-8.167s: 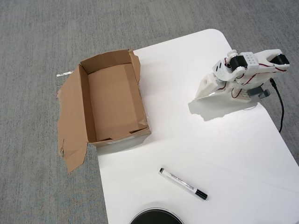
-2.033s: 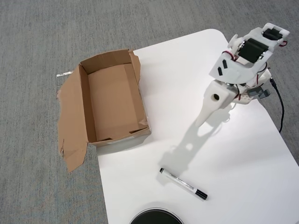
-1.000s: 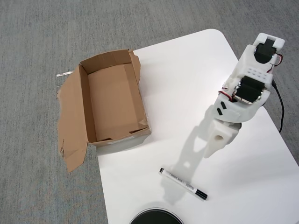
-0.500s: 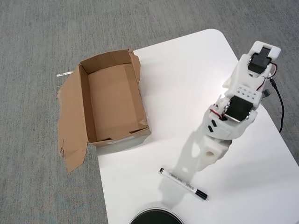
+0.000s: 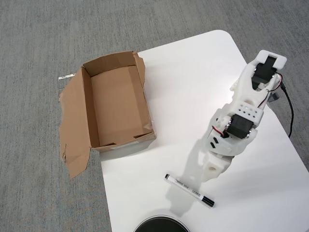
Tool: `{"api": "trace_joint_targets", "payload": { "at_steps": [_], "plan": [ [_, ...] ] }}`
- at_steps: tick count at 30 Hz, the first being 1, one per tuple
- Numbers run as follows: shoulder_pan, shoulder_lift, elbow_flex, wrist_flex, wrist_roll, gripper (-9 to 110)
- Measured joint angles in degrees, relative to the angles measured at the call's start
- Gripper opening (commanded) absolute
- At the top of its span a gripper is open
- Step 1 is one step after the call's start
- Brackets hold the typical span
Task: Grasp a pen and put it in the box.
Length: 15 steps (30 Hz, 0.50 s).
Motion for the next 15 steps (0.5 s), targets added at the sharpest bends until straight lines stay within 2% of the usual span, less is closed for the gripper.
{"api": "trace_joint_targets", "payload": {
  "at_steps": [8,15],
  "plan": [
    [-1.8,-3.7,-1.3,-0.7,0.0,1],
    [-2.3,-9.9,-11.1,-6.0,0.0,1]
  ]
}}
